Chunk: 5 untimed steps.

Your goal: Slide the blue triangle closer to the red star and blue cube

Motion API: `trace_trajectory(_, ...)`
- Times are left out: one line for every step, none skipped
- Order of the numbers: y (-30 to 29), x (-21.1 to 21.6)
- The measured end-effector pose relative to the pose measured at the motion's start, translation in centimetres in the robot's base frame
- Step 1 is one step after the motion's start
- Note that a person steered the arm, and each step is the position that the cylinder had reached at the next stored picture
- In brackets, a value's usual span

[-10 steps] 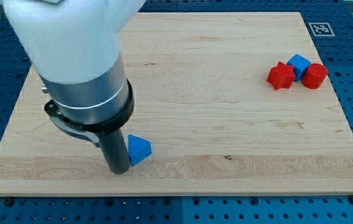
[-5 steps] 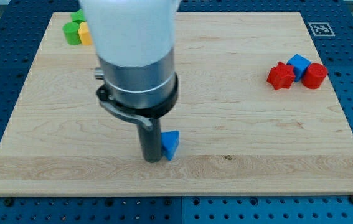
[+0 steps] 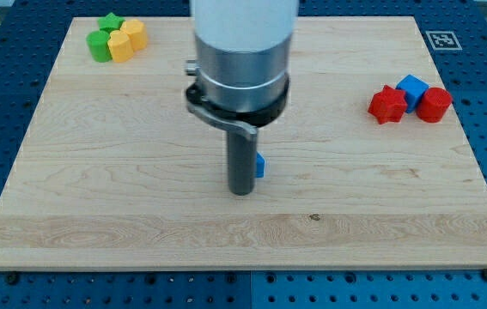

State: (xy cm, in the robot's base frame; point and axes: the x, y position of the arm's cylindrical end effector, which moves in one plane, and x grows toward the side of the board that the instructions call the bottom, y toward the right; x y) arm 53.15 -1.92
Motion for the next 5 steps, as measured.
trace_trajectory(-2.0,-0.9)
trace_trajectory(-1.6,-3.6)
trace_trajectory(0.0,-3.4)
trace_trajectory(0.8,-1.2)
trace_trajectory(2.4,-1.2)
